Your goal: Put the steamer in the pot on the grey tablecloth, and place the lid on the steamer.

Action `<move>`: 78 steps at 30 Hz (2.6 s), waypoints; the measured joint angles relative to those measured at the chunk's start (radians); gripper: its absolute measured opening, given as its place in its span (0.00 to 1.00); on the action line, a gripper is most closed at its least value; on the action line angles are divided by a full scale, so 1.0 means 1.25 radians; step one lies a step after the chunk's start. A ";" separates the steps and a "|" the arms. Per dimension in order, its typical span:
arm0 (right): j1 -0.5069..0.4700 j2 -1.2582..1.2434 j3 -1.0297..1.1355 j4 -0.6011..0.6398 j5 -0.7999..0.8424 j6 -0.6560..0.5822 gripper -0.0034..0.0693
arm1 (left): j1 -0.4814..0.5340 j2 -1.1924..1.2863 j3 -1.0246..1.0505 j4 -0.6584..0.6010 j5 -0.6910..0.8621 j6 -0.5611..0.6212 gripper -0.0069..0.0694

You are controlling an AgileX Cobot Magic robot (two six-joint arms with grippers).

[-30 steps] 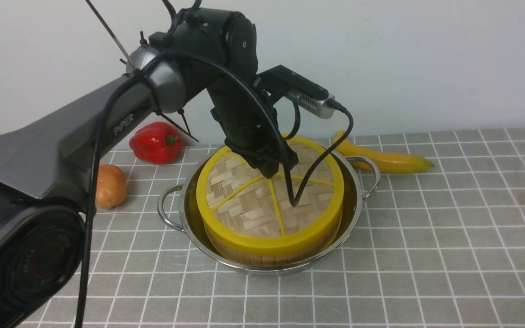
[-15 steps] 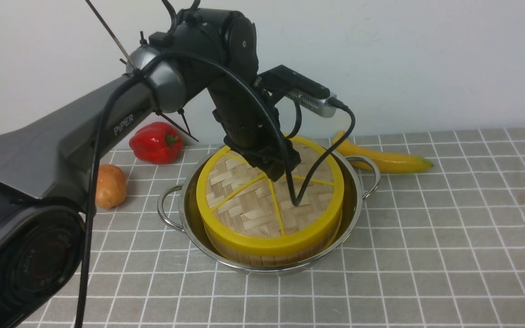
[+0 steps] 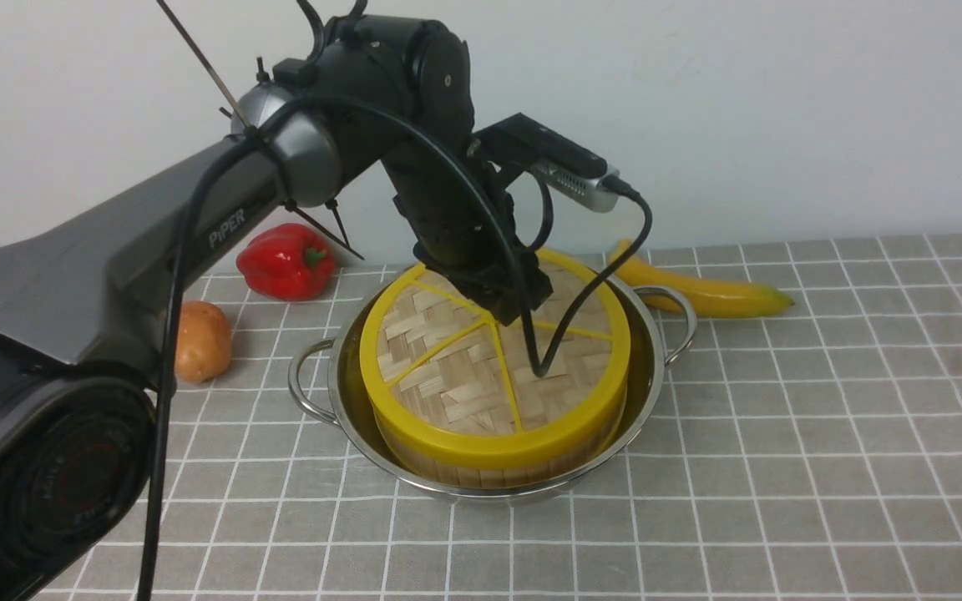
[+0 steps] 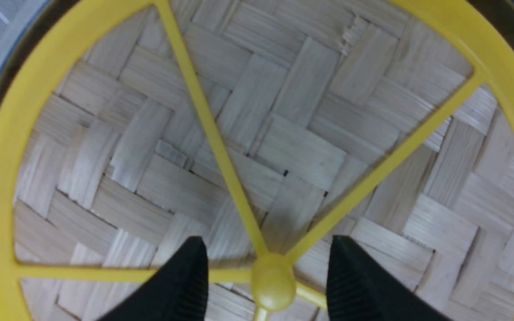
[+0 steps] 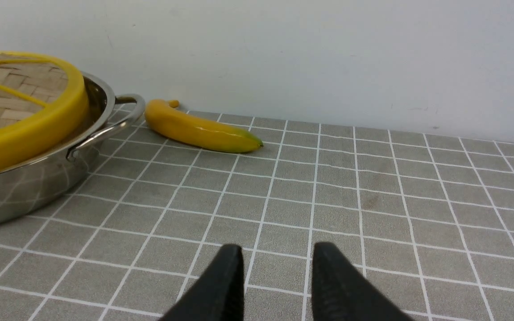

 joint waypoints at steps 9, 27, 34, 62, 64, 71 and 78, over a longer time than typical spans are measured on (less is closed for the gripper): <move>0.000 0.000 0.000 0.000 0.000 0.000 0.38 | 0.000 0.000 0.000 0.015 -0.032 0.001 0.54; 0.000 0.000 0.000 0.000 0.000 0.000 0.38 | 0.000 0.013 -0.001 0.018 -0.081 0.021 0.54; 0.000 0.000 0.000 0.000 0.000 0.000 0.38 | 0.000 0.016 -0.001 0.017 -0.092 0.024 0.54; 0.000 0.000 0.000 0.000 0.000 0.000 0.38 | 0.000 0.049 -0.002 0.013 -0.177 0.035 0.54; 0.000 0.000 0.000 0.000 0.000 0.000 0.38 | 0.000 0.049 -0.003 0.013 -0.184 0.035 0.54; 0.000 0.000 0.000 0.000 0.000 0.000 0.38 | -0.001 0.030 -0.001 0.043 -0.201 0.032 0.55; 0.000 0.000 0.000 0.000 0.000 0.000 0.38 | 0.000 -0.070 -0.001 0.074 -0.189 -0.004 0.55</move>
